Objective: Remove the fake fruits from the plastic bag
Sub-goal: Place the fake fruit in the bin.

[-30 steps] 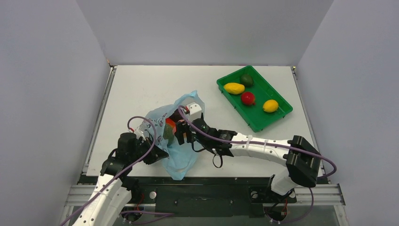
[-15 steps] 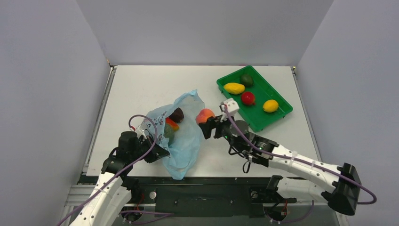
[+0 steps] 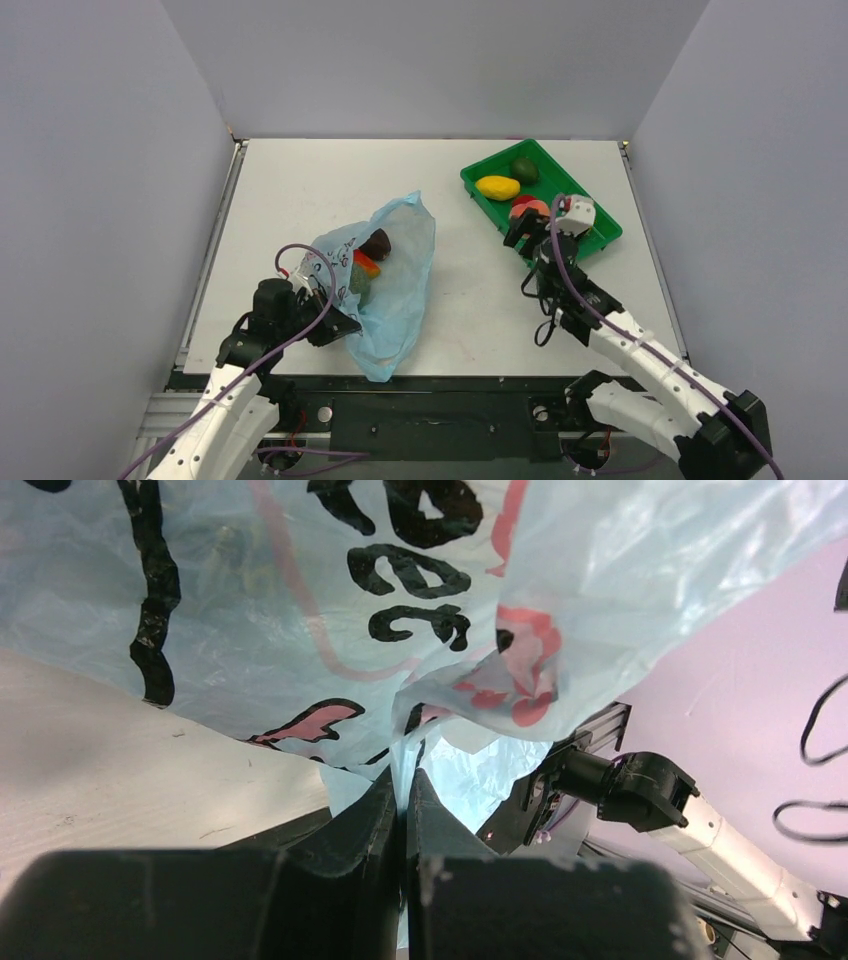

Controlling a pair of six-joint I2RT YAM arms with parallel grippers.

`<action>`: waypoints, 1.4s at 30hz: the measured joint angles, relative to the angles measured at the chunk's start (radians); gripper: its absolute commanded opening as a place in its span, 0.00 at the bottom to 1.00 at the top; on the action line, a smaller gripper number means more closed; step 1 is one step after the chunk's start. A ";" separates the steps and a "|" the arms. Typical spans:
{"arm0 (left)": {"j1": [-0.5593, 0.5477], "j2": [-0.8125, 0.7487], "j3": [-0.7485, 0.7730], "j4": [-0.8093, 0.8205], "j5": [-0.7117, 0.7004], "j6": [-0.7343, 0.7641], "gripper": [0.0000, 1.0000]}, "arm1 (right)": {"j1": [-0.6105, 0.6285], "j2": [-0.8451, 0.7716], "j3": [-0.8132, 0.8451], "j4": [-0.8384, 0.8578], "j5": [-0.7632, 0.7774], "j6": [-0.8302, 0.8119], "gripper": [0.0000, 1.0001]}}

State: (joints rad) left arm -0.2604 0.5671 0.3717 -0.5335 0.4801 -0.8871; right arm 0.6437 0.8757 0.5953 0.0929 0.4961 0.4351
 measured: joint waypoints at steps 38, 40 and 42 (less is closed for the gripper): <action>-0.015 0.008 0.000 0.000 0.003 -0.001 0.00 | -0.607 1.210 1.071 -0.551 -0.320 0.136 0.28; -0.015 0.009 0.000 0.000 0.003 0.000 0.00 | -0.604 1.222 1.077 -0.565 -0.322 0.128 0.35; -0.016 0.009 0.000 0.000 0.003 -0.001 0.00 | -0.603 1.233 1.084 -0.577 -0.321 0.124 0.44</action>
State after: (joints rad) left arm -0.2764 0.5762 0.3717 -0.5339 0.4835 -0.8879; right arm 0.0410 2.1082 1.6791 -0.4843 0.1749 0.5587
